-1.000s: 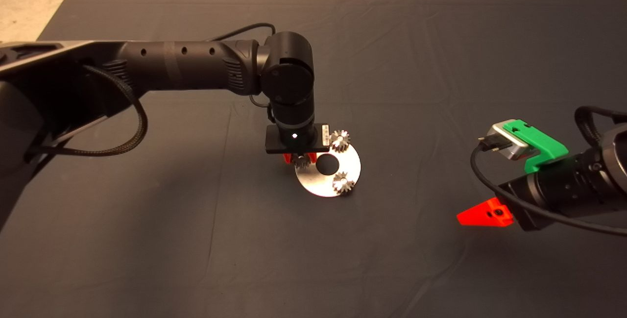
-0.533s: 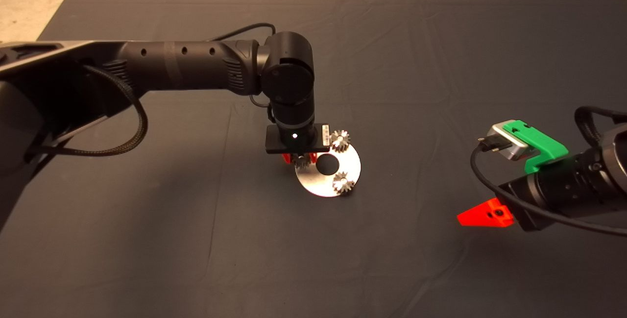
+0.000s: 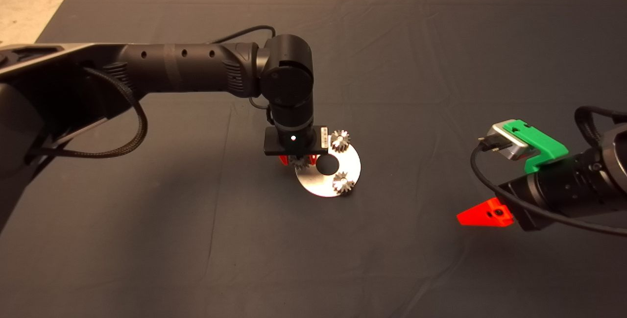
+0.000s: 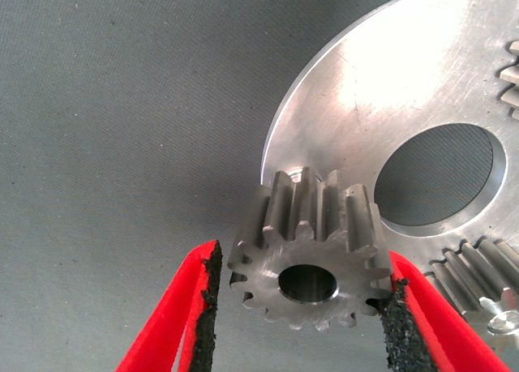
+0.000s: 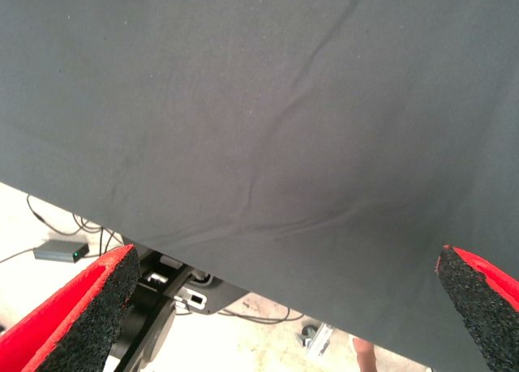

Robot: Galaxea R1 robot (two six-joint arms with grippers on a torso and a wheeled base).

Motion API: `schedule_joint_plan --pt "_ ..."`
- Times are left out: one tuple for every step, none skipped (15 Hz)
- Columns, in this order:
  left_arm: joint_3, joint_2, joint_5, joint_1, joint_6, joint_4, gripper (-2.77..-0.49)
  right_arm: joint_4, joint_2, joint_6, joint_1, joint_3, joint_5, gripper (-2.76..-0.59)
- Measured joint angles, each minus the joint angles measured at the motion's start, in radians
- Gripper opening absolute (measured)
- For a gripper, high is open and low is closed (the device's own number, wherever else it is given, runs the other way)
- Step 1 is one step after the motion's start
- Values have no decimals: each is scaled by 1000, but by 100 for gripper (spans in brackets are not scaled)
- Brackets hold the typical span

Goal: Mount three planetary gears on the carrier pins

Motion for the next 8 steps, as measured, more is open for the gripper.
schedule_joint_plan --pt "0 0 0 0 0 0 -208 0 0 0 0 0 0 -62" --pt "0 0 4 0 0 0 -199 0 0 0 0 0 0 -62" --pt "0 0 5 0 0 0 -195 0 0 0 0 0 0 -62" --pt "0 0 4 0 0 0 -195 0 0 0 0 0 0 -62" --pt "0 0 4 0 0 0 -195 0 0 0 0 0 0 -62" --pt "0 0 4 0 7 0 -195 0 0 0 0 0 0 -62" --pt "0 0 4 0 9 0 -195 0 0 0 0 0 0 -62" --pt "0 0 4 0 23 0 -195 0 0 0 0 0 0 -62"
